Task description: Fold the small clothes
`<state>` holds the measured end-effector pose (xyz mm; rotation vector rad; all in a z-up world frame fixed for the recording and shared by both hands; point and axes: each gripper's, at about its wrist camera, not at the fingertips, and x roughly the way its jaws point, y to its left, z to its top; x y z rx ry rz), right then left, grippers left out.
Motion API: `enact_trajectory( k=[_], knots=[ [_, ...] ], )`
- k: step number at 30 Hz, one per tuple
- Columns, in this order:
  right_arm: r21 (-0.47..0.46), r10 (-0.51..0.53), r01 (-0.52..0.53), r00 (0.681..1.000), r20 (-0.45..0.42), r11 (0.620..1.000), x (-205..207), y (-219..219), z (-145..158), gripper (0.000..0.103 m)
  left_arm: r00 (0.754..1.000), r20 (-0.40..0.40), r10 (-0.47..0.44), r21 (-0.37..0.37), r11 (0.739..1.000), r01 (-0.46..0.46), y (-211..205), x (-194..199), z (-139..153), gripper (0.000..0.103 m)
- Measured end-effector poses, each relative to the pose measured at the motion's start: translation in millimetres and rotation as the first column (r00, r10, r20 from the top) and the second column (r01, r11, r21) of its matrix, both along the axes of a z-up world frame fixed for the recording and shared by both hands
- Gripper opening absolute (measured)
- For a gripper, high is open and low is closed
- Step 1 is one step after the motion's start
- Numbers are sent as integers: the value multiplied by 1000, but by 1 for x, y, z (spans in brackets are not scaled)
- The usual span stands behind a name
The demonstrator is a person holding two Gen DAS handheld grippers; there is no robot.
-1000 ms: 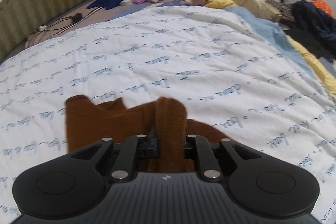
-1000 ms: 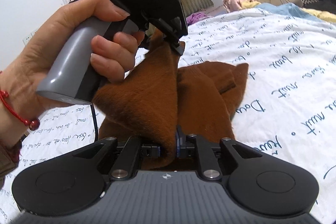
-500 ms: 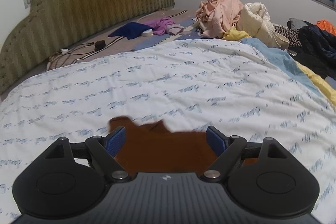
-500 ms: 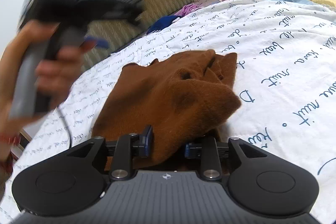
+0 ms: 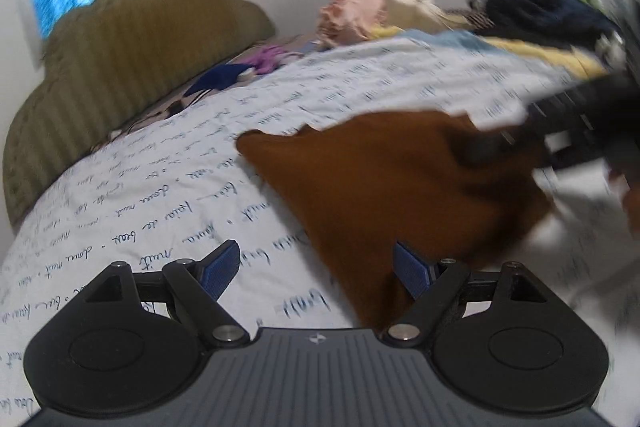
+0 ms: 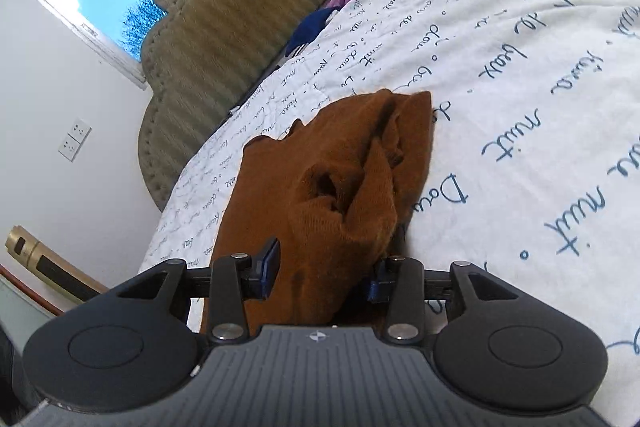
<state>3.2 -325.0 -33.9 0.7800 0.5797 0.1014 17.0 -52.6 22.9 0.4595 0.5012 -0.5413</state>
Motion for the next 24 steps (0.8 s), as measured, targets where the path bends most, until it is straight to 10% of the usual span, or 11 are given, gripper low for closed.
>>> enact_trajectory(
  k=[9, 11, 19, 24],
  knots=[
    [25, -28, 28, 1000, -10, 999, 4, 0, 0, 43, 991, 112, -68, 163, 985, 49, -31, -17, -32, 84],
    [37, -30, 30, 999, -12, 999, 6, -1, -2, 28, 988, 154, 7, 186, 982, -36, -36, -10, -37, 84],
    [131, 24, -22, 1000, -8, 991, -7, 1, -8, 14, 989, 57, 137, 73, 987, -141, 6, 9, -26, 87],
    [-14, 6, -7, 998, -58, 1000, -8, 9, -9, 20, 998, 24, 66, 63, 996, -68, 10, -11, -19, 86]
  ],
)
